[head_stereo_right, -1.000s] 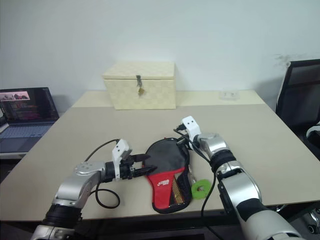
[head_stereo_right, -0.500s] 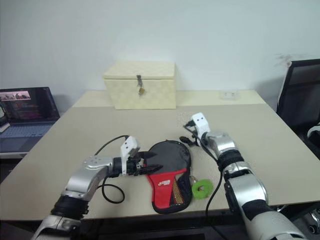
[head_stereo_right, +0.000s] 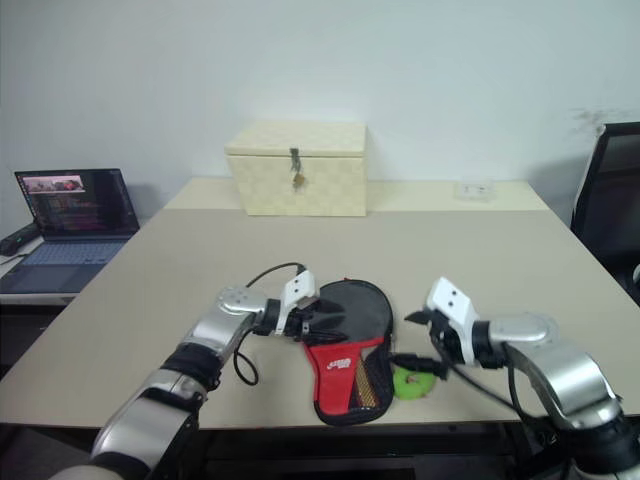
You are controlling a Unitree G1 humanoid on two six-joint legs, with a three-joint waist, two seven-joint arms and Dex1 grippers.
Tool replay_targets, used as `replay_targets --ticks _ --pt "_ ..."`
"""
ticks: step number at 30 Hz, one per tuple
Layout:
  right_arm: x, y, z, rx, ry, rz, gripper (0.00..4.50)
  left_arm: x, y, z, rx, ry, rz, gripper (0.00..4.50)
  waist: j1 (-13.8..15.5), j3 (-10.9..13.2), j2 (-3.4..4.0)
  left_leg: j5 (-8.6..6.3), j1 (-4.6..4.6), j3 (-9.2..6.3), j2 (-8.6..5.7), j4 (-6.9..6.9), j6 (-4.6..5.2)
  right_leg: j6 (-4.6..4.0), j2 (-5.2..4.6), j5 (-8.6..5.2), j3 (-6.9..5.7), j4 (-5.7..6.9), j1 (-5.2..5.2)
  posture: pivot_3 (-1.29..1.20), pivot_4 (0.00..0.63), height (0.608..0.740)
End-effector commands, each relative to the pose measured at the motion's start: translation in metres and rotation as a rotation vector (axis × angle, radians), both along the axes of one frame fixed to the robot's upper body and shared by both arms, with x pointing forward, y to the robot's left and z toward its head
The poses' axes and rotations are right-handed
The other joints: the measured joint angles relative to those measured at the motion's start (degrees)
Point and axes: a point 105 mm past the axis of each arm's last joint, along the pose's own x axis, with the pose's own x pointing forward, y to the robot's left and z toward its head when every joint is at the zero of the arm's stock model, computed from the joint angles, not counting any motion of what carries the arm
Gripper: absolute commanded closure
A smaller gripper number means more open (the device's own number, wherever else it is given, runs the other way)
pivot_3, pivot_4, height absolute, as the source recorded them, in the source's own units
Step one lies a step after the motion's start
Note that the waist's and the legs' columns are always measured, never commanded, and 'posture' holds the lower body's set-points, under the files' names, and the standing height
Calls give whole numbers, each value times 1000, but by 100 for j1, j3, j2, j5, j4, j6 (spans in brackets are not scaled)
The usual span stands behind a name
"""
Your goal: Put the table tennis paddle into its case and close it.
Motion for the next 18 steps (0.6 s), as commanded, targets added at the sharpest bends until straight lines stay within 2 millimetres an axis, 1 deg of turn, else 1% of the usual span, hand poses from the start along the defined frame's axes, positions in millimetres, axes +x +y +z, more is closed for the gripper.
replay_targets --ticks 1,2,5,9,13,16,18 --pt "-21 3 -9 -73 -11 93 24 4 -3 7 4 -36 -24 954 7 1 -3 0 0 -1 0 0 0 0 0 0 -1 0 0 0 150 740" --pt "-22 2 -15 -96 -15 100 24 4 -4 6 5 -34 -27 954 6 2 -3 0 0 1 0 0 0 1 0 -1 -2 -1 0 0 150 740" --pt "-12 -2 -33 -143 -30 55 24 4 -5 2 10 -28 -31 954 5 2 -4 0 0 2 1 1 0 3 0 -1 -1 0 1 0 150 740" --pt "11 -4 -51 -133 -28 -41 24 3 -6 0 10 -25 -36 954 6 1 -7 0 2 2 0 4 0 5 -1 -1 -3 0 4 0 150 740" --pt "23 -12 -67 -197 -32 -71 24 3 -8 -1 4 -26 -41 954 19 1 -7 0 3 0 0 4 0 -5 -1 4 -4 2 5 0 150 740" --pt "26 -16 -70 -220 -40 -64 24 2 -7 -1 3 -27 -43 954 16 -2 -12 1 4 0 0 5 0 -4 -1 4 -5 1 8 0 150 740" --pt "29 -16 -66 -201 -45 -72 401 1 -6 -2 3 -27 -43 954 16 -2 -12 1 14 0 0 5 0 -1 -1 3 -4 3 16 0 150 740"
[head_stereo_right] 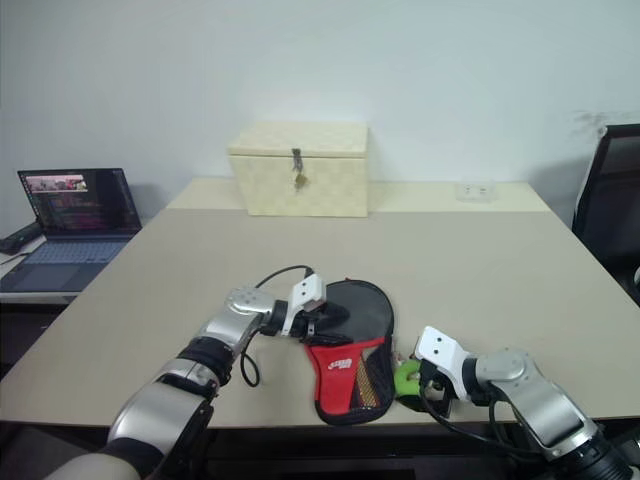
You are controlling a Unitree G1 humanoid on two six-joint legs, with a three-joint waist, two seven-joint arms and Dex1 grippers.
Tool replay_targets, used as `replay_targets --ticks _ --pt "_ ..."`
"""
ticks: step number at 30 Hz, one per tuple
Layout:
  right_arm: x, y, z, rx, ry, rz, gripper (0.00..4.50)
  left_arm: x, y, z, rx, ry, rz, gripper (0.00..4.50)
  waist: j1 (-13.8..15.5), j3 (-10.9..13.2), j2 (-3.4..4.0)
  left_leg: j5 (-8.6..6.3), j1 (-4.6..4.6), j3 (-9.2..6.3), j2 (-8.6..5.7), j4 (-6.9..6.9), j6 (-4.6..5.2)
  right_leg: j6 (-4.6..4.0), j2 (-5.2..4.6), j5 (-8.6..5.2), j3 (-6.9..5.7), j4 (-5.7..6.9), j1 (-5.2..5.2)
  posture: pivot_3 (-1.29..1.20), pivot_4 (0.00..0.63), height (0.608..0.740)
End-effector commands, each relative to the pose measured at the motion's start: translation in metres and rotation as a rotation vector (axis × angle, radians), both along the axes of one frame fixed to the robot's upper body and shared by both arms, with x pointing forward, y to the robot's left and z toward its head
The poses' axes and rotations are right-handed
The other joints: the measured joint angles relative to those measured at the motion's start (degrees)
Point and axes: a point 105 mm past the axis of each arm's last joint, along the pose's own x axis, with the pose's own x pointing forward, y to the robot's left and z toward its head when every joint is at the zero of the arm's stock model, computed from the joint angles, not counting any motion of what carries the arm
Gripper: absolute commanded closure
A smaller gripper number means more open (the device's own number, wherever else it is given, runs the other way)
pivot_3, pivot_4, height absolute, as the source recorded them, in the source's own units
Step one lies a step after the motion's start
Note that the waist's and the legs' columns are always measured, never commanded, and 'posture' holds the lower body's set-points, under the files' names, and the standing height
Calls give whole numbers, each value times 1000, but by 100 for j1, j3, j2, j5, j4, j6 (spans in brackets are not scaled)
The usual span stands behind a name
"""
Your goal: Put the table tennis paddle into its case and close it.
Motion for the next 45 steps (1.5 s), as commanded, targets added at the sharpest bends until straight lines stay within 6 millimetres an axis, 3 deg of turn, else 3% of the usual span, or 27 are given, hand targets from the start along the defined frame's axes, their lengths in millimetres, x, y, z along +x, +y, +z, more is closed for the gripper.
replay_targets --ticks 1,12,14,23,31,37,45 --pt "8 -11 0 -31 -7 -44 575 0 -2 5 -4 -28 -17 954 1 0 0 0 4 0 0 0 0 5 0 -3 0 0 3 0 150 740" --pt "7 -28 14 -35 5 -49 4069 -5 -8 -3 13 -24 -52 954 13 0 0 1 2 -2 -4 2 2 -1 -5 5 2 -1 5 0 150 740" --pt "8 -30 17 -47 1 -40 4456 -6 -10 -5 17 -18 -60 954 13 0 0 1 2 -2 -4 1 2 -1 -5 5 2 -1 5 0 150 740" --pt "20 -42 43 -130 -52 39 4467 -10 -16 -21 46 53 -71 954 13 0 1 1 3 1 -7 -1 2 -1 -7 5 -2 -2 5 0 150 740" --pt "-16 -16 43 -100 -12 189 4469 -21 -9 -39 136 58 -135 954 20 -3 1 0 2 -3 -7 0 2 -1 -7 5 -2 -2 7 0 150 740" --pt "-28 -15 34 -97 17 177 4469 -25 -9 -48 184 35 -173 954 21 -8 2 0 7 -4 -6 -1 2 -1 -8 5 0 -2 10 0 150 740" --pt "-54 -10 37 -89 43 220 4469 -28 -15 -53 182 45 -185 954 41 -21 5 -1 14 -4 -9 -1 5 7 -9 0 -4 -7 23 0 150 740"
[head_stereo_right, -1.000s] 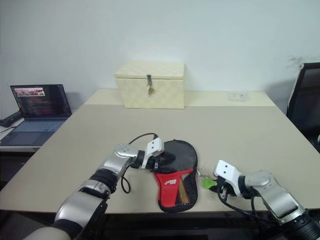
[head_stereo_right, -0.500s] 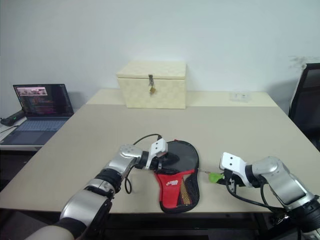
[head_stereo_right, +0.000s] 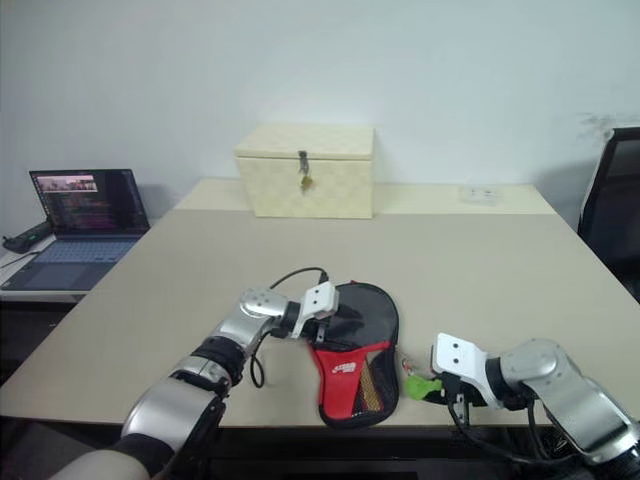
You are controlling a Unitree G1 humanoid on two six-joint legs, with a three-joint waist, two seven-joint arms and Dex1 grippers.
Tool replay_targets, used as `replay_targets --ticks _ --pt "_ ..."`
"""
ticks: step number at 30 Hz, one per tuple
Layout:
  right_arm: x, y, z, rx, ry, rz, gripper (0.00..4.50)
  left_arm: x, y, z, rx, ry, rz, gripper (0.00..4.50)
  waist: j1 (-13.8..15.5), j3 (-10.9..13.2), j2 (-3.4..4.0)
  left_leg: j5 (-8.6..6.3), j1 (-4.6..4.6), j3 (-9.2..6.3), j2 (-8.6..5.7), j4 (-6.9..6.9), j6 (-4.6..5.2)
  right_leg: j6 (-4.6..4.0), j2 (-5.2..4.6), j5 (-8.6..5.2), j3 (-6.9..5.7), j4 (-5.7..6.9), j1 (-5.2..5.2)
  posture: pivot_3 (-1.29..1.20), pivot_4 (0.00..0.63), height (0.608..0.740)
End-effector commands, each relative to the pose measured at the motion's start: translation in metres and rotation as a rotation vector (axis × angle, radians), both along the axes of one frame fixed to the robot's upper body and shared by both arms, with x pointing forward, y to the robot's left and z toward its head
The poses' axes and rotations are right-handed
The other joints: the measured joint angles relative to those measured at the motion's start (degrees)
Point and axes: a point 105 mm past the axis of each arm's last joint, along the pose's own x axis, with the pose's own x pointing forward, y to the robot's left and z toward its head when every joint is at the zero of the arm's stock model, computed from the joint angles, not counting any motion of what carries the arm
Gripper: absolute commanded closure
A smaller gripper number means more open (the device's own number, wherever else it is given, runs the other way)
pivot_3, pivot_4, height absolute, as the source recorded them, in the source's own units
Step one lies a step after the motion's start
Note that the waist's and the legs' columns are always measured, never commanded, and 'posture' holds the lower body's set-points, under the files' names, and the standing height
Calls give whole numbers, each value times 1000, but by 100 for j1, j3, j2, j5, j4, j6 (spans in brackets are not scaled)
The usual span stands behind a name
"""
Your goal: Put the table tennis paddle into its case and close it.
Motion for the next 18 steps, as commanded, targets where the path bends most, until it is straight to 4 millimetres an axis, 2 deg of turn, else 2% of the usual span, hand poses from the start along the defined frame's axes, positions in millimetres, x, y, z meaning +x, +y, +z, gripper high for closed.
replay_targets --ticks 1,7,15,18 --pt "-18 9 9 10 -3 70 4469 -20 5 -45 143 126 -39 954 6 -3 2 -1 3 0 0 0 1 2 0 -1 -1 -1 4 0 150 740" --pt "-62 22 5 0 74 190 4469 -21 4 -48 145 136 -41 954 12 -14 -4 -11 24 -3 -1 -1 16 18 -2 -14 1 -15 33 0 150 740" --pt "-90 40 -4 36 156 243 4470 -18 -5 -43 136 124 -44 954 15 -32 -20 -12 37 -5 0 0 16 19 -3 -15 -8 -24 53 0 150 740" --pt "-96 53 -6 80 167 262 4470 -18 -7 -43 138 121 -44 954 33 -36 -25 -12 36 -9 -1 0 16 19 -5 -15 -10 -29 55 0 150 740"
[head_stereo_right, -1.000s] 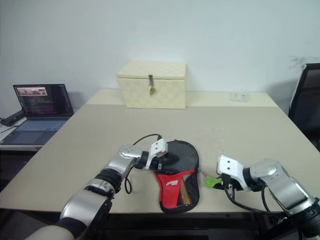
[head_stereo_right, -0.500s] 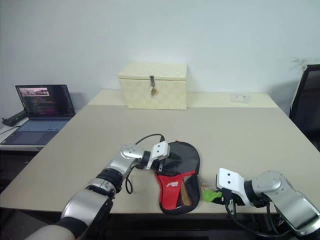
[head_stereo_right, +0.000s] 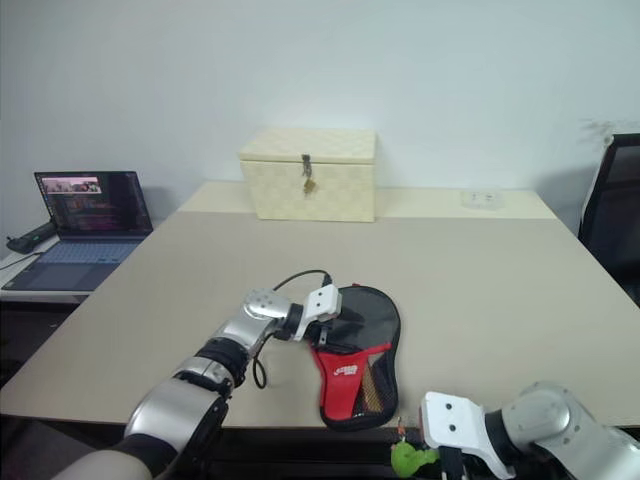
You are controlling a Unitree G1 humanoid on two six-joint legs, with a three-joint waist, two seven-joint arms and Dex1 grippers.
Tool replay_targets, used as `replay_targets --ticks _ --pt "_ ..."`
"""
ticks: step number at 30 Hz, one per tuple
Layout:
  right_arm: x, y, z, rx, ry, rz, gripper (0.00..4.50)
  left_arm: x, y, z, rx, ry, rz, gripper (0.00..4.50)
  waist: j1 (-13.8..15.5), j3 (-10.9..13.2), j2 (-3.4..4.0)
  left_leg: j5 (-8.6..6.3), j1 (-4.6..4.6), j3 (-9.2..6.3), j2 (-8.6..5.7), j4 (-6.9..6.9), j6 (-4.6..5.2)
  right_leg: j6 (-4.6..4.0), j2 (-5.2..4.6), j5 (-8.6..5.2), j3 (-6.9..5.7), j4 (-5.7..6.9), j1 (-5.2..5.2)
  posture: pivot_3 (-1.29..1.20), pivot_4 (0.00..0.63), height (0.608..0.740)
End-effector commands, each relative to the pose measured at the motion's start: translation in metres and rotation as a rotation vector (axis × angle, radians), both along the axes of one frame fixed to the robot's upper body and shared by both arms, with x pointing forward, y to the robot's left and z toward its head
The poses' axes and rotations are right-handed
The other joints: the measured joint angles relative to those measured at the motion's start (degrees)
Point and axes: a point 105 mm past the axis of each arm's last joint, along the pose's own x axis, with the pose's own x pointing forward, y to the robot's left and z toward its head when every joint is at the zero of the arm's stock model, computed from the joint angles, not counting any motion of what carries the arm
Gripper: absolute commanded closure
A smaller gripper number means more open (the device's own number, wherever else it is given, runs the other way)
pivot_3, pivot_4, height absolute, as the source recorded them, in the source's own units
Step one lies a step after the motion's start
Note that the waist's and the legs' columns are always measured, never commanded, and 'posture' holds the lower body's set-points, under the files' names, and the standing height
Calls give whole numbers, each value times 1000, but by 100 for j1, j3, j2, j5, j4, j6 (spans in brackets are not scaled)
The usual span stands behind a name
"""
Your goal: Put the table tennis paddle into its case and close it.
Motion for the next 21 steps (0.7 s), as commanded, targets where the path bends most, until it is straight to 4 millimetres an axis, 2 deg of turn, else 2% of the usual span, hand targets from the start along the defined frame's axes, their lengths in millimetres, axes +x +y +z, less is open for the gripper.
replay_targets --ticks 1,6,13,15,16,21 --pt "-22 24 6 72 27 102 4470 -16 0 -38 131 102 -37 954 10 -2 -2 0 0 -2 0 0 0 0 0 0 -1 0 0 0 150 740" --pt "-23 39 7 115 33 112 4471 -16 1 -39 139 98 -39 954 32 -16 -15 0 1 -11 1 1 0 0 0 0 -5 0 1 0 150 740" --pt "-1 36 10 79 18 50 4472 -15 0 -39 135 89 -32 954 44 -20 -15 0 3 -25 1 1 0 0 0 0 -4 2 2 0 150 740" --pt "4 34 17 79 11 44 3764 -15 0 -38 130 85 -28 954 46 -20 -15 0 3 -29 1 2 0 0 0 0 -6 1 2 0 150 740" --pt "5 33 20 76 12 44 3595 -15 0 -38 127 83 -25 954 51 -21 -15 0 3 -30 1 2 0 0 0 0 -6 2 2 0 150 740" --pt "15 21 38 66 -12 13 1871 -10 4 -34 92 66 18 954 90 -22 -14 0 3 -33 0 4 0 0 -1 0 -7 2 5 0 150 740"
